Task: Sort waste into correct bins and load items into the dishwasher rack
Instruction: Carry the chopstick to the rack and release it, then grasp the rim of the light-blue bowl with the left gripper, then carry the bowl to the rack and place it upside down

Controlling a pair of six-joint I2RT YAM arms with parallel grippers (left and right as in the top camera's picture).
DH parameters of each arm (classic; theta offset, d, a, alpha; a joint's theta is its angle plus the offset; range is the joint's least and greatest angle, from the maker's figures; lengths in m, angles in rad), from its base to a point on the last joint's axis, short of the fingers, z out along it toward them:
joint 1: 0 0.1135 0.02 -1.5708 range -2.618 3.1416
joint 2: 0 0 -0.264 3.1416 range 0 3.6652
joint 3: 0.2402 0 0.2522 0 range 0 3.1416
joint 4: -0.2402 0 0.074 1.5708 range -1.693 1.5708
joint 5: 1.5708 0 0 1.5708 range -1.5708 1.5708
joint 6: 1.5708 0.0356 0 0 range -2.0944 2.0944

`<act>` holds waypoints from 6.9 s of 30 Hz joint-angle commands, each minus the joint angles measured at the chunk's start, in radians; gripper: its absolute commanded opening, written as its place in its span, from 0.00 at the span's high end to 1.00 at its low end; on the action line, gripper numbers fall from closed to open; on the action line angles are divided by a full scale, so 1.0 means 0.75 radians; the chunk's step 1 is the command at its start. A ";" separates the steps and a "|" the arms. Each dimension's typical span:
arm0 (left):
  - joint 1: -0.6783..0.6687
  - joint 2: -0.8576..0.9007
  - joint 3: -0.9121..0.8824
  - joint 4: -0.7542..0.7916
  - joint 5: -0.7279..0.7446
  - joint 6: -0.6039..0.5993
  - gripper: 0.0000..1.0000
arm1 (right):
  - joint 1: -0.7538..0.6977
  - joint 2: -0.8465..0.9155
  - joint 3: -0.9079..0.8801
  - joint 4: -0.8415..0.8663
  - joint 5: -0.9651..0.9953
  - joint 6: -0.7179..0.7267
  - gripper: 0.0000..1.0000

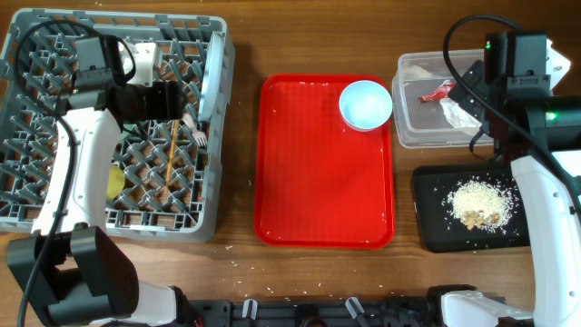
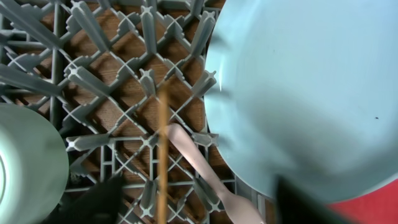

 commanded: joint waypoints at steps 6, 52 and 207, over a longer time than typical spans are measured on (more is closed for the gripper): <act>0.006 -0.342 0.002 -0.012 0.384 -0.251 0.08 | -0.004 0.008 0.015 0.003 0.027 -0.005 0.00; -1.245 0.522 0.001 0.745 -0.200 0.034 0.00 | -0.004 0.008 0.015 0.003 0.027 -0.004 0.00; 0.651 0.578 0.097 1.762 1.205 -1.669 0.96 | -0.004 0.008 0.015 0.003 0.027 -0.005 0.00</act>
